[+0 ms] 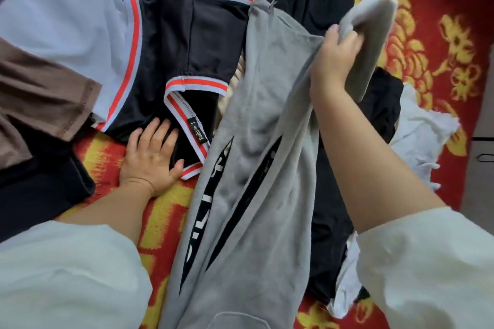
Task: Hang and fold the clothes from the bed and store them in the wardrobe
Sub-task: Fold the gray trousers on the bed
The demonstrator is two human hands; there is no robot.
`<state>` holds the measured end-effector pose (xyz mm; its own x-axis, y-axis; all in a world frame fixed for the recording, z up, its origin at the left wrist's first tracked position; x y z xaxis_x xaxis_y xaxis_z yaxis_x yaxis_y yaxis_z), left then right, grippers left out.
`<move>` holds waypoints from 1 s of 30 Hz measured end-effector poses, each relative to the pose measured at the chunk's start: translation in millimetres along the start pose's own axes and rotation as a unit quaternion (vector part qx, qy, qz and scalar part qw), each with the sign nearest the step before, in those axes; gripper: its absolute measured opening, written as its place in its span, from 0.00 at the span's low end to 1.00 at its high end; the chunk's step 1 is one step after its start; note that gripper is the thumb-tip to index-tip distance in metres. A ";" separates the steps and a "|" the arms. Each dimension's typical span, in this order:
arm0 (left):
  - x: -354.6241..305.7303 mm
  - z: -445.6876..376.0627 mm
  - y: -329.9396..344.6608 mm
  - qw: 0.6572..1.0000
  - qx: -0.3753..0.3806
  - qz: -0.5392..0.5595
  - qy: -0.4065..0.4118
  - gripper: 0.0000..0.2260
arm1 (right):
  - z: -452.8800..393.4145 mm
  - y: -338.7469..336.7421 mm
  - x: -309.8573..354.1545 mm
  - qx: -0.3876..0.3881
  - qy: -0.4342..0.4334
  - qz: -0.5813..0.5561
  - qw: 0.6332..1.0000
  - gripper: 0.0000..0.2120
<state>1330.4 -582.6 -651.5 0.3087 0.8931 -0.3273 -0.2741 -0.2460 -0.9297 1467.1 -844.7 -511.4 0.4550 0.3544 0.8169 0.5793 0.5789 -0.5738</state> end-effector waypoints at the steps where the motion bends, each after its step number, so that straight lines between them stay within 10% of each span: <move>1: -1.2 -0.5 1.4 1.000 -0.007 0.006 0.004 0.27 | 5.0 18.1 1.1 0.082 0.002 0.039 0.996 0.14; 5: 4.6 0.5 7.8 0.999 -0.048 0.004 0.003 0.27 | 36.5 75.7 -12.4 0.324 0.035 0.179 0.928 0.23; 10: 5.5 1.9 11.4 0.997 -0.073 -0.003 0.006 0.27 | 26.0 66.0 -28.9 0.254 -0.045 0.226 0.939 0.07; 14: 4.9 2.1 12.6 0.997 -0.075 -0.008 0.005 0.27 | 14.3 65.6 -33.3 0.229 -0.004 0.201 0.952 0.20; 22: 4.7 1.5 12.2 0.997 -0.071 -0.012 0.005 0.26 | 28.4 72.4 -18.1 0.172 -0.068 0.041 0.982 0.15; 30: 5.6 0.6 9.6 0.998 -0.065 -0.015 0.003 0.27 | 28.7 99.5 -30.5 0.238 -0.130 0.151 0.951 0.09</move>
<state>1329.0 -579.7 -662.2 0.3212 0.8982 -0.3001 -0.1454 -0.2664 -0.9528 1491.5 -776.9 -591.6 0.3329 0.6912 0.6414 0.0488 0.6667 -0.7437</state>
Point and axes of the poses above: each hand's wrist, its own z-axis away from the middle knuckle, its own y-axis out of the palm, x = y × z, the point moved 1 cm from there along -z, towards the middle knuckle, and after that the axes turned 1 degree about -x, right-handed, at the moved point
